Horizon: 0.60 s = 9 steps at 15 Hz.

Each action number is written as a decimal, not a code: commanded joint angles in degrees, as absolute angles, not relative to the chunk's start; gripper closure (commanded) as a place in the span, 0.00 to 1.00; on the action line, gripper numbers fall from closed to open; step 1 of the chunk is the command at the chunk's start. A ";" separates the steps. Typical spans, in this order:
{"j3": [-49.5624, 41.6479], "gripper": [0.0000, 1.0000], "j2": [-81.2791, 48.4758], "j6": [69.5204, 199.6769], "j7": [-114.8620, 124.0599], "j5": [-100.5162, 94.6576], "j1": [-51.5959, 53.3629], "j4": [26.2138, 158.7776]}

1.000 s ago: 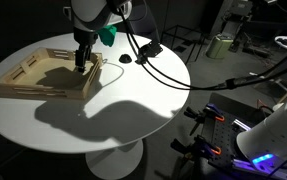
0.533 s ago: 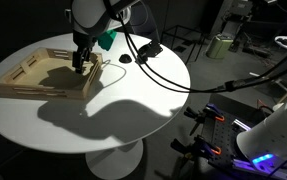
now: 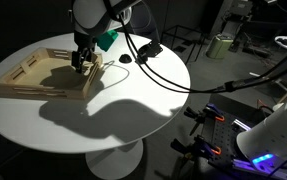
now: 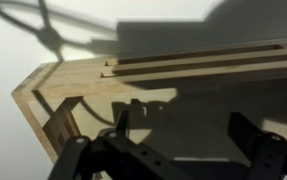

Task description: Move the tray towards the middle of the table

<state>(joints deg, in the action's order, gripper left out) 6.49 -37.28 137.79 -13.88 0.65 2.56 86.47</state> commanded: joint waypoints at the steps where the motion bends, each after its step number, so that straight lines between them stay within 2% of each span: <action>1: 5.66 0.00 -36.77 136.71 -11.31 0.09 3.09 86.18; 9: 3.74 0.00 -35.54 134.94 -7.38 -1.23 4.32 87.20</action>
<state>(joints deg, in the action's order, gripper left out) 5.11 -37.24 136.83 -10.64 0.24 3.26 86.47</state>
